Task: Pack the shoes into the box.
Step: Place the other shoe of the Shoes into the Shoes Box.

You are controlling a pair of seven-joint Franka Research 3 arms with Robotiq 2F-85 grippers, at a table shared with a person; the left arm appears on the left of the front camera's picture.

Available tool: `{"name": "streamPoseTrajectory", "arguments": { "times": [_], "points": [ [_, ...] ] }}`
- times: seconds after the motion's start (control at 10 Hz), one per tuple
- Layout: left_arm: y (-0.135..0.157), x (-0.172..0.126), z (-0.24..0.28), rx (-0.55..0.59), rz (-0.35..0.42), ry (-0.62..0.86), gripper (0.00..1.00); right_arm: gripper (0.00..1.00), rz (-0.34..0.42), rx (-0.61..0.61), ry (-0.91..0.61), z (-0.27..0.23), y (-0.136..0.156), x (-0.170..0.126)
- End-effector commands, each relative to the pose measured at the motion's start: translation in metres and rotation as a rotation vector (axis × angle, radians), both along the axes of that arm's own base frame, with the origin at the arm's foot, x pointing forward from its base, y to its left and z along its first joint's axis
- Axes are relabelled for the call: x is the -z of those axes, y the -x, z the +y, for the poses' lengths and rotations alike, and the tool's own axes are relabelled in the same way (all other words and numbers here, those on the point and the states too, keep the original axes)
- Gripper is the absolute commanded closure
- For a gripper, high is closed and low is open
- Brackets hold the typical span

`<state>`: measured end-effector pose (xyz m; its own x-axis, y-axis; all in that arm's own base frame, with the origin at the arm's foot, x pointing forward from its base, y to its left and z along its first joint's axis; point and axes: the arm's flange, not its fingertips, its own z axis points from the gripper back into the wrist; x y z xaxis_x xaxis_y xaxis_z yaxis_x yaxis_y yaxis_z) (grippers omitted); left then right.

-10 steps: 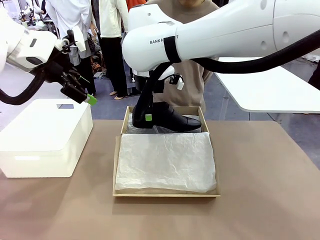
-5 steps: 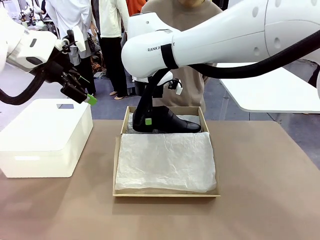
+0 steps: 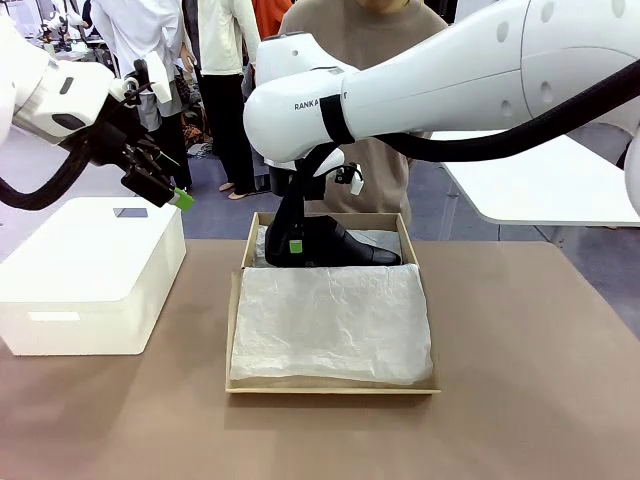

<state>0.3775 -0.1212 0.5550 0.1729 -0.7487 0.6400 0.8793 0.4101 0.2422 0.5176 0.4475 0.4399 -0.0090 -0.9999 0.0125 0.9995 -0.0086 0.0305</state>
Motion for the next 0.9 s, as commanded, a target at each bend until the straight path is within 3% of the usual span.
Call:
{"name": "streamPoseTrajectory", "arguments": {
  "times": [0.0,0.1,0.5,0.6,0.8],
  "points": [
    [0.000,0.001,0.000,0.002,0.007,0.014,0.00,1.00,-0.002,0.035,-0.015,0.002,0.002,-0.003],
    [0.000,0.001,0.000,0.002,0.007,0.014,0.00,0.89,0.001,0.037,-0.022,0.002,0.002,-0.003],
    [0.000,0.001,0.000,0.002,0.007,0.014,0.00,0.10,0.006,0.048,-0.065,-0.001,0.001,-0.012],
    [0.000,0.001,0.000,0.002,0.007,0.014,0.00,0.00,0.000,0.050,-0.072,-0.002,0.002,-0.018],
    [0.000,0.001,0.000,0.002,0.007,0.014,0.00,0.00,0.004,0.048,-0.069,-0.005,0.005,-0.029]
  ]
}}
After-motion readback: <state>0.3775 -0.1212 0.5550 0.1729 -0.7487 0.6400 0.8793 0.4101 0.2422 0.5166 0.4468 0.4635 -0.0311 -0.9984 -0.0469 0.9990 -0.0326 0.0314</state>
